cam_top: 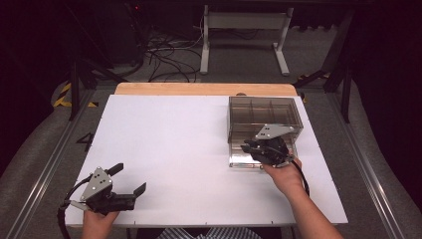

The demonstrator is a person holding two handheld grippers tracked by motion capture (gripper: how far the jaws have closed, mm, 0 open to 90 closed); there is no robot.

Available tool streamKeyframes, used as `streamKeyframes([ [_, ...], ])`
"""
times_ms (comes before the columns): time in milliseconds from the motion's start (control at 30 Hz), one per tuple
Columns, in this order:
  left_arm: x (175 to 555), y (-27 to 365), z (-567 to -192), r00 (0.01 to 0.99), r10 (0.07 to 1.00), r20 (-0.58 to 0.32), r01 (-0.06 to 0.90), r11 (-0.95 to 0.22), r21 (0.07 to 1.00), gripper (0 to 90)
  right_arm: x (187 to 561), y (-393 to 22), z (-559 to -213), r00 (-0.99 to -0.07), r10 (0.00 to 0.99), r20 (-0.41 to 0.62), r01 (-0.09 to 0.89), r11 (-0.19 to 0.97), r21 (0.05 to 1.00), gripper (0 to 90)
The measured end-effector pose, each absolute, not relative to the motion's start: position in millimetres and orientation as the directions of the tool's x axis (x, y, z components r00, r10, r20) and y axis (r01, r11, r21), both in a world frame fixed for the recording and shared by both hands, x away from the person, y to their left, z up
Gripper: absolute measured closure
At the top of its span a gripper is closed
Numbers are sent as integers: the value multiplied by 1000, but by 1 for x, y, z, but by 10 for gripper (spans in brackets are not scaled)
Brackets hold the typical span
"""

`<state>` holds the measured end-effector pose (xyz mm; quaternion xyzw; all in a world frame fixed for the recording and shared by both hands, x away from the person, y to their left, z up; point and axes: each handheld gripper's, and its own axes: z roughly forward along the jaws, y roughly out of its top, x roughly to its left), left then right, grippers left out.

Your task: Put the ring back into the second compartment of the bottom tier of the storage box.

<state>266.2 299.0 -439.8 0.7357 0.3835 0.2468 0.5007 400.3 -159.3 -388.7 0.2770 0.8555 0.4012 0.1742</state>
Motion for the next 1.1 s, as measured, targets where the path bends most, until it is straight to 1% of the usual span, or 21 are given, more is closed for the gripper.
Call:
streamKeyframes([
  [533,266,299,-440,584,812,-19,315,-205,927,14,400,-185,-402,-744,664,-71,382,511,770,751],
  [1100,266,299,-440,587,809,-22,316,-204,927,14,403,-196,-409,-719,692,-63,415,501,760,750],
])
